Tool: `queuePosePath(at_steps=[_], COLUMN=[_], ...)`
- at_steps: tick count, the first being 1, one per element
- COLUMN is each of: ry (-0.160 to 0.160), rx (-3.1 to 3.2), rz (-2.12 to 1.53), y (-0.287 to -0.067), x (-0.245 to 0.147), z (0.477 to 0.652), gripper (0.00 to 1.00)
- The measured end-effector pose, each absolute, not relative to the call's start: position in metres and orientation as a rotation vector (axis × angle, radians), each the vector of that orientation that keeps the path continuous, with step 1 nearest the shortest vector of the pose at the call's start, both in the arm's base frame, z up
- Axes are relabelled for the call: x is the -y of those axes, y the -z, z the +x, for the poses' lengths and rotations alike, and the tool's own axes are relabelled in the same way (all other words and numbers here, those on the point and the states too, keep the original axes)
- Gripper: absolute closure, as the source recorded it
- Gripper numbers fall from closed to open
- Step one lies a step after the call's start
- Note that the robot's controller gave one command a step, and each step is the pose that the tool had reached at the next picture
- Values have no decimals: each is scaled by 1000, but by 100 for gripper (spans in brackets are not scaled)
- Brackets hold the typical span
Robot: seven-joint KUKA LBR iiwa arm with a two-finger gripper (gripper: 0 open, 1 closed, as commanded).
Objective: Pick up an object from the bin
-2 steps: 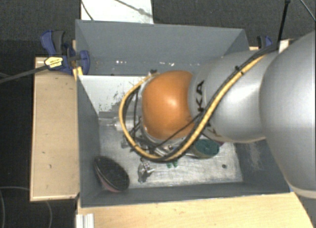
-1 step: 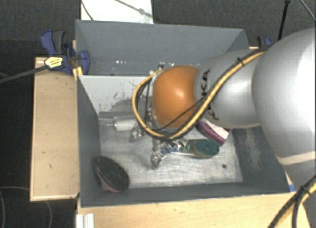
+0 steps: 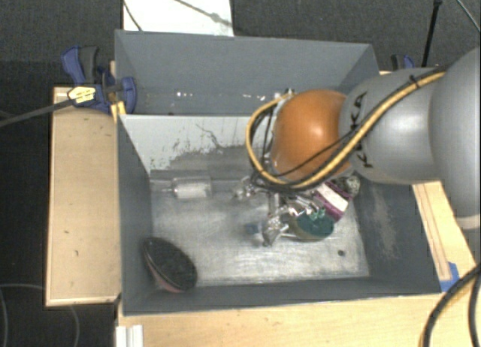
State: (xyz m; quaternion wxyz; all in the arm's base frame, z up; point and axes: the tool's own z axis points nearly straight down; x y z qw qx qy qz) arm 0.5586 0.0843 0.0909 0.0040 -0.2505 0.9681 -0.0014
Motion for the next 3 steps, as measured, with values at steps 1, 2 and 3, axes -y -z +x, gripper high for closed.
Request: queuePosePath(at_steps=[1, 2, 3], ry=[-3, -3, -1], rx=[-3124, -3117, -3122], rz=[-286, -285, -239], y=[-74, -76, -215], x=[-53, -53, -54], z=[555, 558, 564], gripper=[0, 100, 100])
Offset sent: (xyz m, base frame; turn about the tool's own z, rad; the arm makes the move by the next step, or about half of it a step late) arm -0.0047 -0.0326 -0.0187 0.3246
